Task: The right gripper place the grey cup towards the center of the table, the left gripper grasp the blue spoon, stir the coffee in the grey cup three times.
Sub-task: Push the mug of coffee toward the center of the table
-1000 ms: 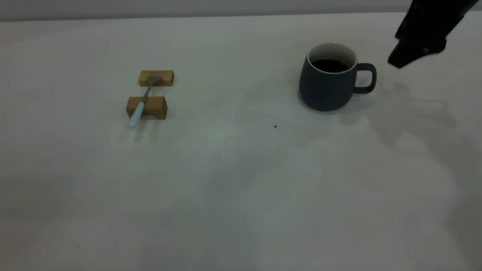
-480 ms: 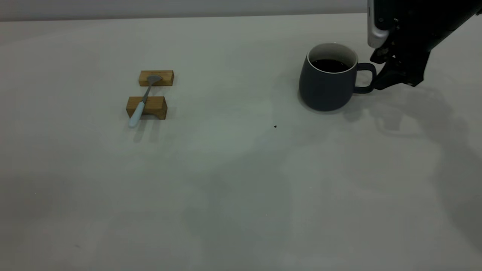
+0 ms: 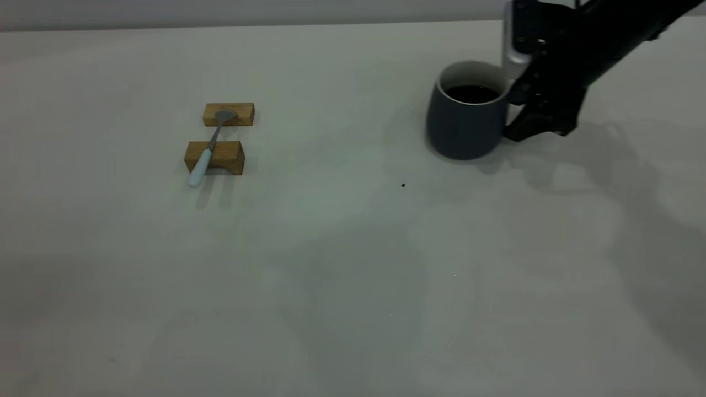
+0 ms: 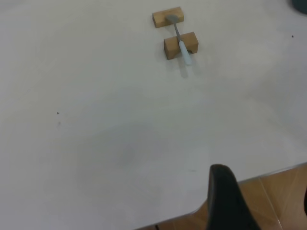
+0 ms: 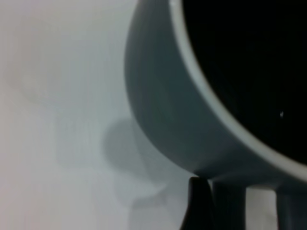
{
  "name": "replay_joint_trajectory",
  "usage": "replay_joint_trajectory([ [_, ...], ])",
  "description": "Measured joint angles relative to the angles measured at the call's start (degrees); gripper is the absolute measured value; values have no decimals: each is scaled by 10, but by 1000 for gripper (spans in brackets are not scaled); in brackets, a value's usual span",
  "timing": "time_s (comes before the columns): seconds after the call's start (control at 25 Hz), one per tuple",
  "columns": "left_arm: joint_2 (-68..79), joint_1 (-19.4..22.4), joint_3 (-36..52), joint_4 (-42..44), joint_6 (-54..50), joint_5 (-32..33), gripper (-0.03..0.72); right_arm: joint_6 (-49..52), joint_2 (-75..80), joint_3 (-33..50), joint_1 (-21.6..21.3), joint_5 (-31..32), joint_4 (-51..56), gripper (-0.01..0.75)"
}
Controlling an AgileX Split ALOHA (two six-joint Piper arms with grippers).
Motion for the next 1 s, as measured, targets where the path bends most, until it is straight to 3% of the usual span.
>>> replay_joint_trajectory([
  [0.6, 0, 0, 0, 0, 0, 0, 463, 0, 19, -37, 117, 0, 50, 592],
  [1.0, 0, 0, 0, 0, 0, 0, 463, 6, 18, -37, 135, 2, 89, 592],
])
